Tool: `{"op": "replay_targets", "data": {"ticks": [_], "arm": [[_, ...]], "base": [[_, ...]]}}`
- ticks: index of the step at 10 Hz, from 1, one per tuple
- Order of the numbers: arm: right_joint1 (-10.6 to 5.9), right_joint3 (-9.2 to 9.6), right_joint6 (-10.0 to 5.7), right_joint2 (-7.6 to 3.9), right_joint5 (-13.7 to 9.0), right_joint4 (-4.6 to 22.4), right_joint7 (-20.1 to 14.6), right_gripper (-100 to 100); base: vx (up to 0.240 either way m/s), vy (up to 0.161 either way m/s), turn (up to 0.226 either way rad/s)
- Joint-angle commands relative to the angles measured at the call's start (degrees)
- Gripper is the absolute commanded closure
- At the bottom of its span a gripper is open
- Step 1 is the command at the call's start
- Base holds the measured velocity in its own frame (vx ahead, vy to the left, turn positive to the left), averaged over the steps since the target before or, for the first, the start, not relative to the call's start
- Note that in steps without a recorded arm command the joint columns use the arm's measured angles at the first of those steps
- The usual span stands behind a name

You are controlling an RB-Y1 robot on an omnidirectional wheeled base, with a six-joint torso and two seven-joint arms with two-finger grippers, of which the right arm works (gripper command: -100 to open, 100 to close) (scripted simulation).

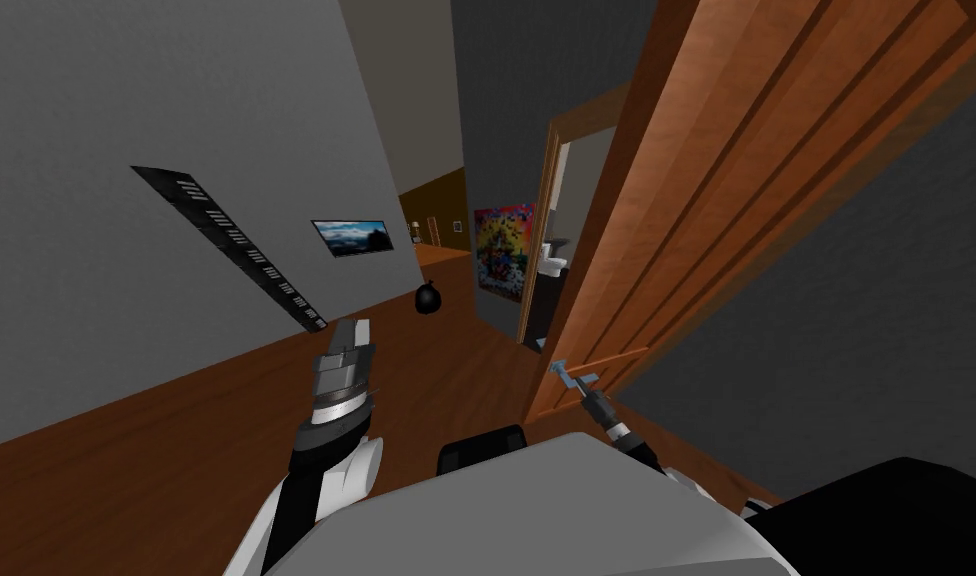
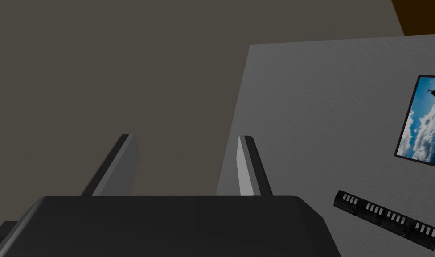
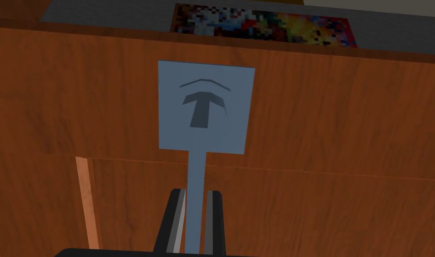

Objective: Pull the door open

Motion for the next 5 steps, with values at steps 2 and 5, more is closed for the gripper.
{"op": "replay_targets", "data": {"ticks": [2, 5], "arm": [[-1.02, -0.67, 1.19, 0.63, 0.4, 0.2, 0.4, 100], [-2.54, -1.66, 2.63, 1.45, 1.0, 0.6, 0.9, 100]], "base": [[-0.117, -0.033, 0.078], [-0.174, -0.066, 0.138]]}}
